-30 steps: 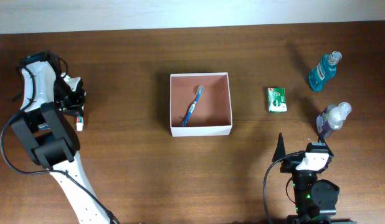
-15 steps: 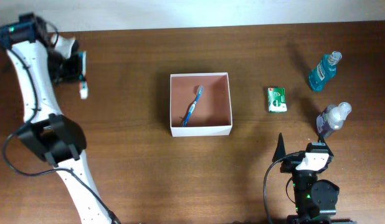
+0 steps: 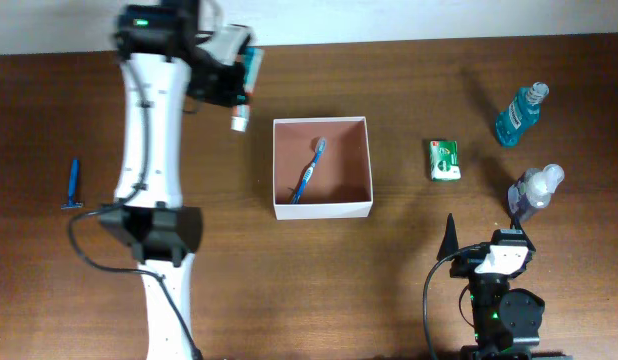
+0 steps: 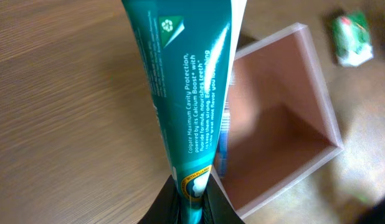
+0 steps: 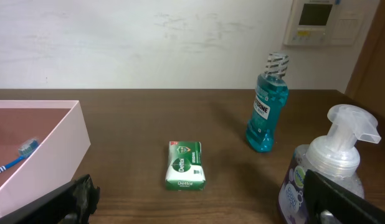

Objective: Pack container
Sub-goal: 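Lift the tube and carry it right into the pink box, then open the left gripper to release the tube beside the toothbrush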

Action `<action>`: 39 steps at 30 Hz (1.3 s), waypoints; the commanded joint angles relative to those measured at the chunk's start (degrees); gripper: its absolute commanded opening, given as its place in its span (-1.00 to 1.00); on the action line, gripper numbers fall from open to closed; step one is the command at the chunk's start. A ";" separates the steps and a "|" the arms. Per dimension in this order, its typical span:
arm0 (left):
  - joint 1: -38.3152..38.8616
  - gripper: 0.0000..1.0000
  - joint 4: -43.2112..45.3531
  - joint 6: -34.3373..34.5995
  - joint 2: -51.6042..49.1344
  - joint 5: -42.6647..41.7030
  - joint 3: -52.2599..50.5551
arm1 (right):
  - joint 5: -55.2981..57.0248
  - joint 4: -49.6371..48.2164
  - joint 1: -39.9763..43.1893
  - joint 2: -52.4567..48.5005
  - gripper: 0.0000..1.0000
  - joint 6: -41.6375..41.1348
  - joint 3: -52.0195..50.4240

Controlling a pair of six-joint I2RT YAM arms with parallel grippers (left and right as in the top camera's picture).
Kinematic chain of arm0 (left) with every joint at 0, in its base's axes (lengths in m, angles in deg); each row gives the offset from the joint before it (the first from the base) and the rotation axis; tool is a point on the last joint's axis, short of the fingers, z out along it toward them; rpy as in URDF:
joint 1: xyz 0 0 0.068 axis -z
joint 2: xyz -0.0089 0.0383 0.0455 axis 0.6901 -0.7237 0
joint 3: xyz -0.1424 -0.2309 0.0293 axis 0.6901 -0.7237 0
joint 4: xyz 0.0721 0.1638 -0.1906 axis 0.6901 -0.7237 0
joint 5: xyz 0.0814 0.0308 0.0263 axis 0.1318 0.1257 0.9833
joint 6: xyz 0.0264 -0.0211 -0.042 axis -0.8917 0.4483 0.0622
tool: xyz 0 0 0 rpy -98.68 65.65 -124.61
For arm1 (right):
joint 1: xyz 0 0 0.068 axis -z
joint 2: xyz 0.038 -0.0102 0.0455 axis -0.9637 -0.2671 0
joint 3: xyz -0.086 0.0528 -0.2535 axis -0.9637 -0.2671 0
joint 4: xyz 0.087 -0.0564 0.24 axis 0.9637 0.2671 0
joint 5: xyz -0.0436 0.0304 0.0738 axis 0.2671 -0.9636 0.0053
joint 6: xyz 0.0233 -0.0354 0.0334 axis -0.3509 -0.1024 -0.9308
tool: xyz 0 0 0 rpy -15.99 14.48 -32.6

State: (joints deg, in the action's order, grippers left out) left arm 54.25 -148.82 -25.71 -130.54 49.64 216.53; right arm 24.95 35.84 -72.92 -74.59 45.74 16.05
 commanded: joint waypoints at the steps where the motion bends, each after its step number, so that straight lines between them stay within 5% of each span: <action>1: 5.20 -0.74 -0.24 0.55 1.95 1.53 0.83 | 0.09 0.44 -0.46 0.42 0.97 -0.04 -0.31; 6: 11.91 -0.66 -0.22 0.50 1.95 9.35 -0.07 | 0.09 0.44 -0.46 0.42 0.97 -0.04 -0.31; 11: 14.01 -0.85 -0.11 0.52 1.92 13.35 -5.90 | 0.09 0.44 -0.46 0.42 0.97 -0.07 -0.31; 27: 14.01 -0.87 4.50 0.98 1.95 13.11 -16.48 | 0.09 0.44 -0.46 0.42 0.97 -0.04 -0.31; 29: 14.01 -0.64 4.46 0.96 1.95 12.72 -16.48 | 0.09 0.44 -0.46 0.42 0.97 -0.04 -0.31; 34: 14.01 -0.52 4.52 0.96 1.95 9.40 -16.48 | 0.09 0.44 -0.46 0.42 0.97 -0.04 -0.31; 39: 13.84 0.01 4.55 0.98 1.97 9.49 -15.54 | 0.09 0.44 -0.46 0.42 0.97 -0.04 -0.31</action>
State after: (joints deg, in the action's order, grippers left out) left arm 68.55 -144.40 -24.84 -130.10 60.35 200.23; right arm 24.95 35.84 -72.92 -74.59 45.74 16.05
